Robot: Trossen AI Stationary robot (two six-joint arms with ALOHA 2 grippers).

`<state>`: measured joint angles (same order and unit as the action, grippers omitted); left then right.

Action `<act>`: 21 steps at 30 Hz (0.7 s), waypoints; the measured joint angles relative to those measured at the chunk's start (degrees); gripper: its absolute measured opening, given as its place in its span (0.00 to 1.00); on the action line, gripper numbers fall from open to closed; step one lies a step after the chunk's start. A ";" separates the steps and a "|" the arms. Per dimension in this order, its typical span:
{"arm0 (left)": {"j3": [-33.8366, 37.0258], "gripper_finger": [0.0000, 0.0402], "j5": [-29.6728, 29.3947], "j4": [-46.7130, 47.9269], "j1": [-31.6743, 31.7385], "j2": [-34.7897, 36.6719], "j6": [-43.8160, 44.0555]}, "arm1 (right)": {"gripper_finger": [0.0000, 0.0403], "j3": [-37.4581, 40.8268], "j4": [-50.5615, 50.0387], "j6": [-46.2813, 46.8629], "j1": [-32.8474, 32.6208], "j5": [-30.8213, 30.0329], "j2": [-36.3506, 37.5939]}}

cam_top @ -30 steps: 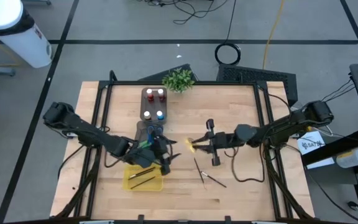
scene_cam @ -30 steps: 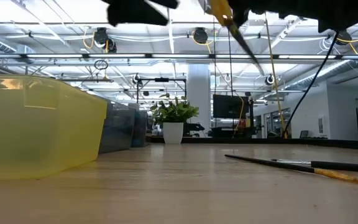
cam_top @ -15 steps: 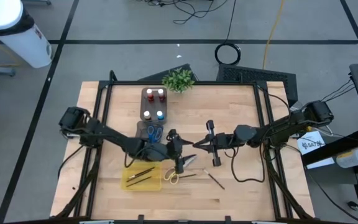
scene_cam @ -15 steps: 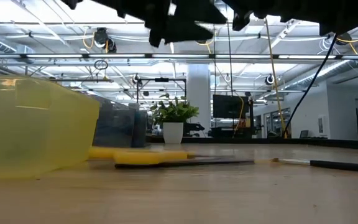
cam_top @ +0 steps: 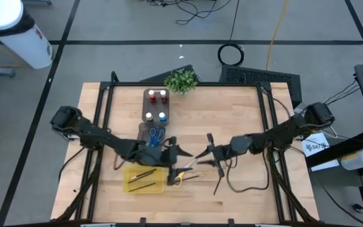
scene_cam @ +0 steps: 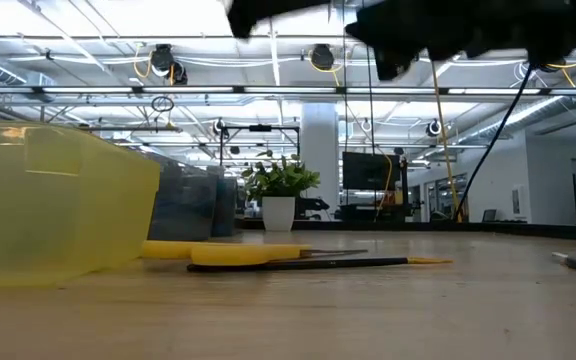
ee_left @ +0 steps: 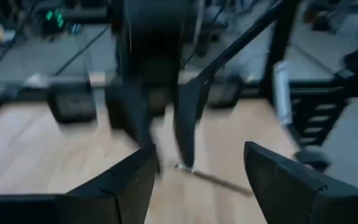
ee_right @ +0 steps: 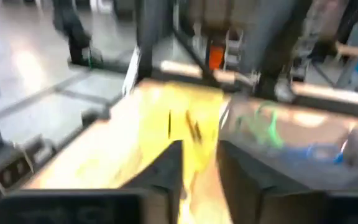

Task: Pick & Place Paint Supplies
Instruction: Put the yellow scissors into the bottom black bin

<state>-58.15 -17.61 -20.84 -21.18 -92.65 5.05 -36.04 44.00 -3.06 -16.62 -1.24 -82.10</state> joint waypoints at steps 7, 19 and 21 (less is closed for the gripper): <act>-0.02 0.63 -0.31 0.50 -5.32 8.98 -0.88 | 0.57 -15.27 -16.14 4.82 -3.21 -1.70 -14.92; -0.02 0.63 -0.47 2.93 -9.77 14.54 -3.72 | 0.64 -48.52 -46.22 -0.88 -2.58 -1.71 -38.80; -0.02 0.63 -0.48 3.23 -10.00 14.50 -3.69 | 0.61 -49.74 -46.94 -2.12 -2.52 -1.72 -40.07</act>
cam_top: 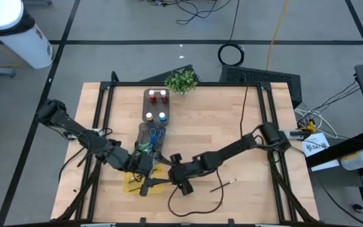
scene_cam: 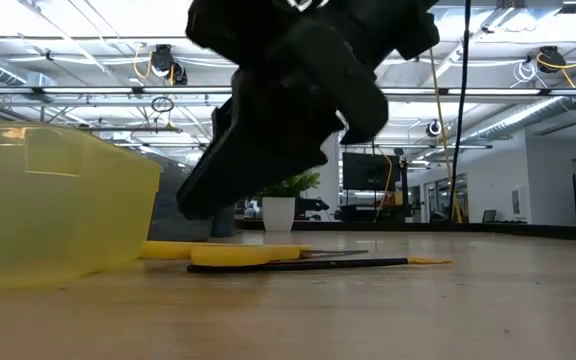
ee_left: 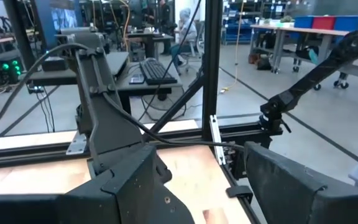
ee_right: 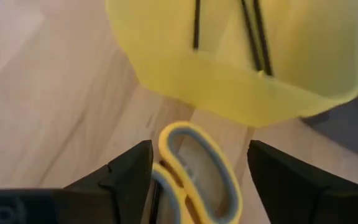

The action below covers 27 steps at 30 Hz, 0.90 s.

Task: Pick & Place Paint Supplies
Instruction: Put the yellow scissors into the bottom black bin

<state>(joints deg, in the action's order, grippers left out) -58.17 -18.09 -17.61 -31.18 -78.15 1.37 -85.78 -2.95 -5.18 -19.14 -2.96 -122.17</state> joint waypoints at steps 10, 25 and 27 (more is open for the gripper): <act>0.00 0.63 -0.04 0.77 -0.39 0.00 -1.09 | 0.47 -0.22 -0.69 -0.03 -1.74 0.22 -0.26; 0.00 0.63 -0.02 -0.19 0.03 -0.02 -1.27 | 0.40 -1.12 -2.24 5.39 1.02 -0.06 -4.31; 0.00 0.63 -0.02 -0.06 0.09 -0.02 -1.67 | 0.38 -1.21 -5.04 5.80 1.48 -2.05 -4.24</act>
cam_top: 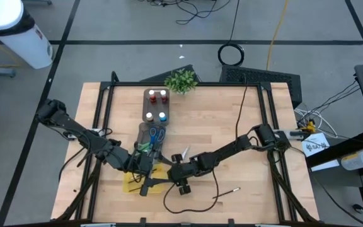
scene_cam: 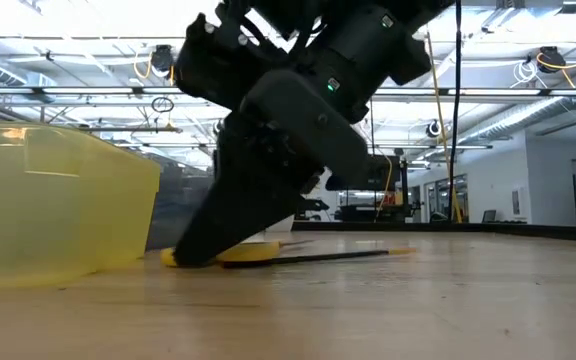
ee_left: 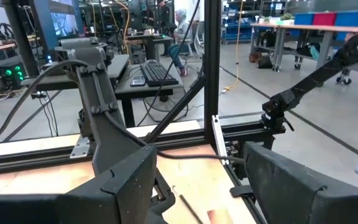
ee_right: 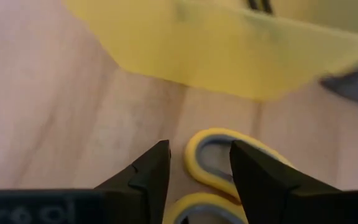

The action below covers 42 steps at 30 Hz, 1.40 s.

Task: Pick & Place Paint Supplies
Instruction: Put the yellow scissors into the bottom black bin

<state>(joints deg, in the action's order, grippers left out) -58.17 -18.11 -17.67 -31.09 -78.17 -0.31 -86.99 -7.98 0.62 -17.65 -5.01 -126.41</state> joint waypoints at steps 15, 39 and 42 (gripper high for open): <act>0.00 0.63 0.00 2.50 0.00 0.00 -0.59 | 0.25 0.05 -17.56 9.01 1.70 -0.99 0.63; 0.00 0.63 -0.46 4.58 1.43 0.00 0.80 | 0.19 0.27 -33.48 9.30 1.43 -0.71 0.70; 0.00 0.63 -0.46 4.57 1.89 0.00 0.80 | 0.07 1.12 -31.97 9.37 1.52 -0.90 0.75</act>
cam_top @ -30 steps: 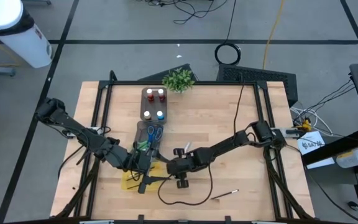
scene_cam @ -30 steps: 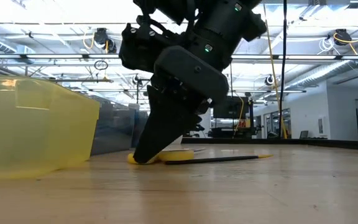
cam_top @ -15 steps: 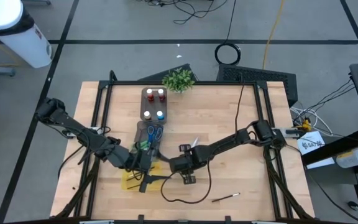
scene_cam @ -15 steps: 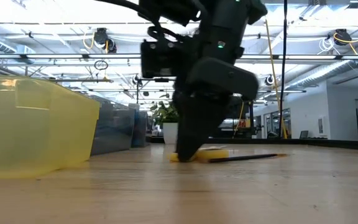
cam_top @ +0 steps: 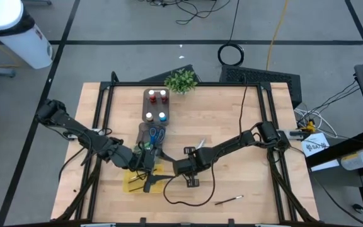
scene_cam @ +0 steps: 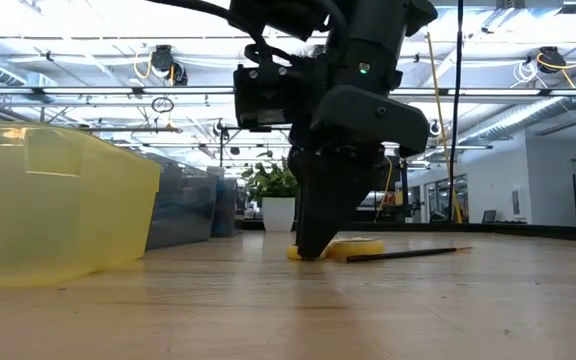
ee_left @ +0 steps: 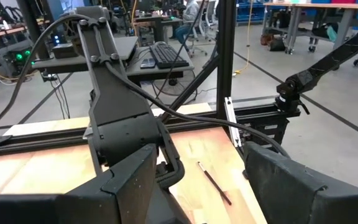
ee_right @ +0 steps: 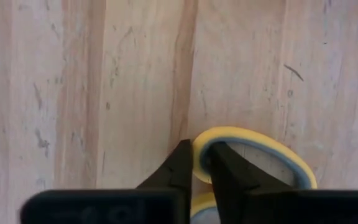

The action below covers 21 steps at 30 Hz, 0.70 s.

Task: Pick & Place Paint Supplies
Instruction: Put the yellow scissors into the bottom black bin

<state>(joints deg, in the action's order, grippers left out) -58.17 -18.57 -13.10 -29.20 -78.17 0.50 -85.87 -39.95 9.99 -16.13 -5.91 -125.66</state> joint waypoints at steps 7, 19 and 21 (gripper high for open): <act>0.00 0.63 -0.02 0.11 0.39 0.00 1.13 | 0.04 0.70 2.50 -2.67 -0.24 -0.53 0.08; 0.02 0.63 0.00 1.44 0.59 -0.02 1.04 | 0.01 0.65 9.06 -9.27 -6.84 -14.06 11.15; 0.02 0.63 0.00 1.42 0.64 -0.02 1.04 | 0.02 0.53 9.31 -9.49 -7.97 -15.10 13.24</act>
<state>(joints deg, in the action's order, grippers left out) -58.15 -18.57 -11.68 -28.56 -78.19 1.54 -85.34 -30.64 0.50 -24.10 -21.01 -112.42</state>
